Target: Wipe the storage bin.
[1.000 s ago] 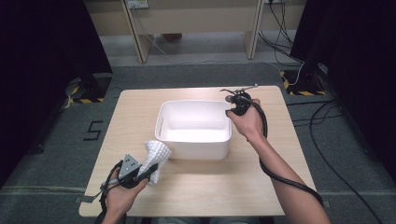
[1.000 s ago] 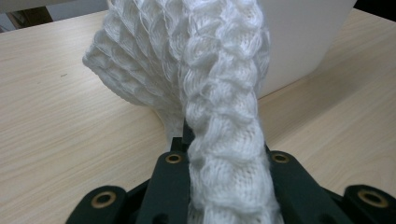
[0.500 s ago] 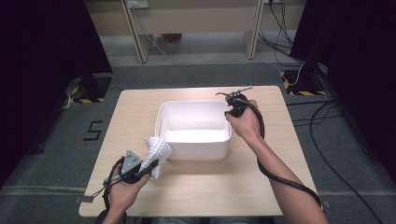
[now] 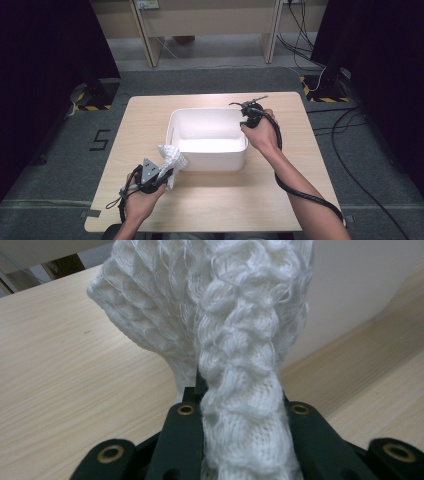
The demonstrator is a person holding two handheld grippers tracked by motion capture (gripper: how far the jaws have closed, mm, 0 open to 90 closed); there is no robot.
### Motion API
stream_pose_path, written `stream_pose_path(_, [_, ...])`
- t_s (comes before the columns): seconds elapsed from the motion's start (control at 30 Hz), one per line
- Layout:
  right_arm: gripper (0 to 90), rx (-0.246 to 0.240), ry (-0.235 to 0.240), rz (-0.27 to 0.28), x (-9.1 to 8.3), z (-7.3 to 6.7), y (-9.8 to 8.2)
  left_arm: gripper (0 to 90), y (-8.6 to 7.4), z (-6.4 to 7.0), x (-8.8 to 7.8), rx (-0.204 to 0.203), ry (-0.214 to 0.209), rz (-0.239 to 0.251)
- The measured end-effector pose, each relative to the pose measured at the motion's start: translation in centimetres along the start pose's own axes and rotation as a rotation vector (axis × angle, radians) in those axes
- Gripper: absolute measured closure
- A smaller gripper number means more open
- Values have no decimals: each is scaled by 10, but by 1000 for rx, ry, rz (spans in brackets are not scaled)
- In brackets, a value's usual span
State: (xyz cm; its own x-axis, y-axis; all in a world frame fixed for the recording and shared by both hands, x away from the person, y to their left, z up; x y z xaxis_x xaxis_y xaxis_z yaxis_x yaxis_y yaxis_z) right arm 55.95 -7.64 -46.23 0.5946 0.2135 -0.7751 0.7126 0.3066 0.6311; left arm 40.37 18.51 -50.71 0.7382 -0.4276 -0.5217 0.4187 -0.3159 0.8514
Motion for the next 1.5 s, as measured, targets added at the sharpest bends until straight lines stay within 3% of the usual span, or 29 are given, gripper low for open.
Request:
stream_pose_path(0.2, [743, 0, 6, -8, -1, 0, 0, 777, -3, 1, 3, 7, 5, -16])
stream_pose_path(0.33, [676, 55, 43, 23, -9, 0, 5, 773, -6, 1, -6, -17, -7, -2])
stream_pose_path(0.47, [665, 48, 42, 38, -16, 2, 7, 774, -11, -6, -17, -32, 31, 8])
stream_pose_path(0.5, [676, 43, 44, 48, -18, 1, 6, 774, -13, -13, -24, -45, 77, 4])
stream_pose_path(0.6, [702, 24, 36, 61, -20, 0, 6, 775, -16, -18, -27, -43, 115, -17])
stream_pose_path(0.67, [746, 6, 20, 50, -19, 0, 4, 775, -20, -20, -26, -9, 143, -48])
stream_pose_path(0.93, [772, -18, -3, 41, -18, -2, 1, 775, -10, 4, -11, 45, 87, -55])
stream_pose_path(1.5, [780, -45, -20, 41, -18, -2, 0, 775, -1, 7, 5, 78, 85, -90])
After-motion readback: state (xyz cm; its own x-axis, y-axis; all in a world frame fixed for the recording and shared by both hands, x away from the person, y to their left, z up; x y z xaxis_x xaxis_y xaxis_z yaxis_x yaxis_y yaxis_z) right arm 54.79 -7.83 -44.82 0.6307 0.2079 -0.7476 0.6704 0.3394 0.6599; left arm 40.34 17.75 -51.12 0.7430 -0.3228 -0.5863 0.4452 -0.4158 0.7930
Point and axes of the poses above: each handheld gripper's, and its own axes: x roughly forward along the jaws, y roughly out of its top, z roughly to its right, the point moved 10 cm from there along x, roughly forward along the jaws, and after that the axes turned 3 degrees about -y, right-handed, at the moved point
